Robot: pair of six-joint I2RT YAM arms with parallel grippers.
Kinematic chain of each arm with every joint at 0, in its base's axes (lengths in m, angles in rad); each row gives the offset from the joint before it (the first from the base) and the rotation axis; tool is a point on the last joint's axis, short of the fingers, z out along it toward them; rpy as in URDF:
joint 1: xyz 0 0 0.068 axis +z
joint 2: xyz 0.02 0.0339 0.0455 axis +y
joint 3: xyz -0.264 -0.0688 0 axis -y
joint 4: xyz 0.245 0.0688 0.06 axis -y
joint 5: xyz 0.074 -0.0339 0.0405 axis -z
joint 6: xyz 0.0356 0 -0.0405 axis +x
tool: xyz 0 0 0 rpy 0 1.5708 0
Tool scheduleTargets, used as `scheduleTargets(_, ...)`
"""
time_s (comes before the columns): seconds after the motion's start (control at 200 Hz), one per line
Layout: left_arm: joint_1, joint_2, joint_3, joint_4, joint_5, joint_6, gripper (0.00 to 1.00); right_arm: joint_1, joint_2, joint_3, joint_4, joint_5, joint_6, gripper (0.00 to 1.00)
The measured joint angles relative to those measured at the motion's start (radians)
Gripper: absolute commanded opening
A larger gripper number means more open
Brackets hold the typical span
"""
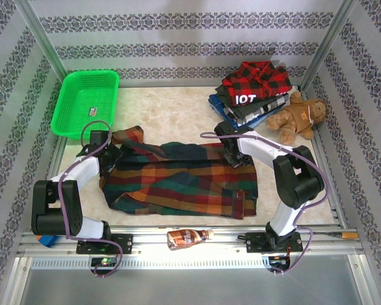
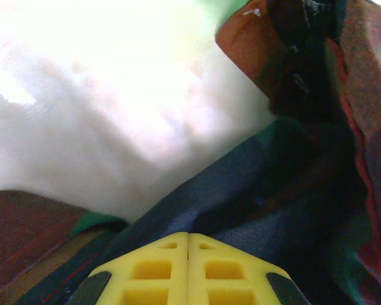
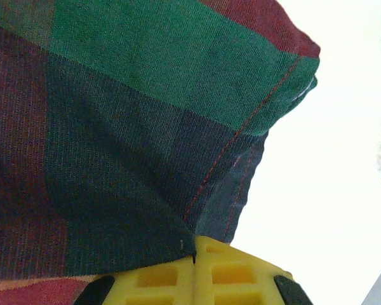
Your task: Fold and stack the long sleeve shirts
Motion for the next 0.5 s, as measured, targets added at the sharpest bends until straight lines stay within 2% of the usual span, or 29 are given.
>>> scheduleTargets(0.225,0.0,-0.008,-0.002,-0.045,-0.032,0.026,0.0,0.0,0.004,-0.011,-0.051,-0.002,0.039,0.0)
scheduleTargets(0.385,0.0,-0.017,-0.025,-0.06,-0.039,0.03,0.0,0.001,0.068,0.0,-0.089,-0.015,0.071,0.0)
scheduleTargets(0.46,0.0,-0.021,-0.042,-0.064,-0.038,0.03,0.0,0.002,0.098,0.004,-0.106,-0.025,0.091,0.06)
scheduleTargets(0.5,0.0,-0.022,-0.049,-0.064,-0.037,0.03,0.0,0.003,0.109,0.005,-0.116,-0.031,0.103,0.17)
